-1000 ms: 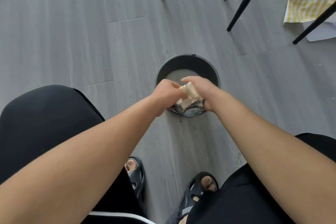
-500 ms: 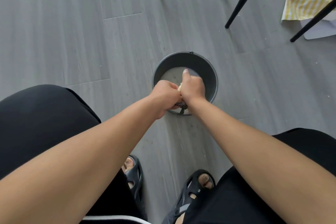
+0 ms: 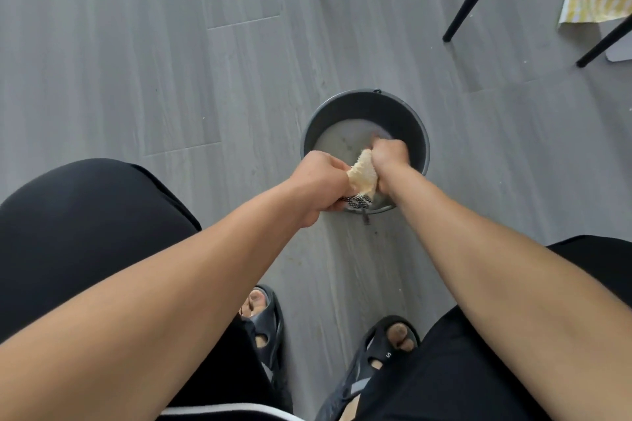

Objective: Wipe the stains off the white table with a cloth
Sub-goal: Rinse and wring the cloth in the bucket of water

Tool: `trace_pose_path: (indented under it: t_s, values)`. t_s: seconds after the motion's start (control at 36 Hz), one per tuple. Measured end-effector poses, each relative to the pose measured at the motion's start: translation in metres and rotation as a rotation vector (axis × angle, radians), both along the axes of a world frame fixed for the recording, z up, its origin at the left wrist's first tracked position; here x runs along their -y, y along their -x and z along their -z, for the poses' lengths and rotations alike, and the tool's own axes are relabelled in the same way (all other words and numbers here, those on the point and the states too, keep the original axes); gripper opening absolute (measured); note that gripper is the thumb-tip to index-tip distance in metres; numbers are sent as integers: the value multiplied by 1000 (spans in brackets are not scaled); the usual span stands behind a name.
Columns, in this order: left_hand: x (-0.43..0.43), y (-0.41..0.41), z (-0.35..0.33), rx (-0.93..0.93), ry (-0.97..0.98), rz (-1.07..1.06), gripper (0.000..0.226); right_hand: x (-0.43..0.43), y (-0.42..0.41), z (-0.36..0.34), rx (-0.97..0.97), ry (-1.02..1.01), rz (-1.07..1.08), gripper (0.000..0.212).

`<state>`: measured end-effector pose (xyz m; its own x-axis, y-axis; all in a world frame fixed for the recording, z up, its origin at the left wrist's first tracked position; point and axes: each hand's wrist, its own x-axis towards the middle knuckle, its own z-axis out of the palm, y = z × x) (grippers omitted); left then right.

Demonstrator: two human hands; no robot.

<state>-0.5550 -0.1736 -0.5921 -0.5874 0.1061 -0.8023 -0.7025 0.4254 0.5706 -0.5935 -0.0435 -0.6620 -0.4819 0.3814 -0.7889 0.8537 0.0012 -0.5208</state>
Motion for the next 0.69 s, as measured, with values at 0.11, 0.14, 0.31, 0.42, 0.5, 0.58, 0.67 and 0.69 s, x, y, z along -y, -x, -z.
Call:
trace_pose_path:
  t_s: [0.11, 0.14, 0.31, 0.42, 0.5, 0.58, 0.67, 0.69]
  values:
    - [4, 7, -1, -108, 52, 22, 16, -2, -3, -22, -22, 328, -29, 35]
    - [3, 9, 0, -157, 76, 32, 15, 0, -4, -28, 0, 464, -55, 40]
    - [-3, 19, 7, -464, 307, 94, 18, 12, -17, -46, 75, 644, -305, 41]
    - [-4, 22, 16, -542, 330, 85, 18, -1, -15, -54, -44, 749, -377, 36]
    - [-2, 28, 20, -559, 362, 93, 27, -6, -13, -59, -181, 760, -247, 31]
    - [5, 32, 27, -541, 392, 71, 48, -8, -7, -58, -247, 572, -94, 32]
    - [9, 37, 36, -513, 397, -109, 45, -8, -5, -55, -288, 455, -67, 21]
    - [9, 37, 40, -482, 385, -158, 42, -8, -6, -54, -300, 446, -51, 19]
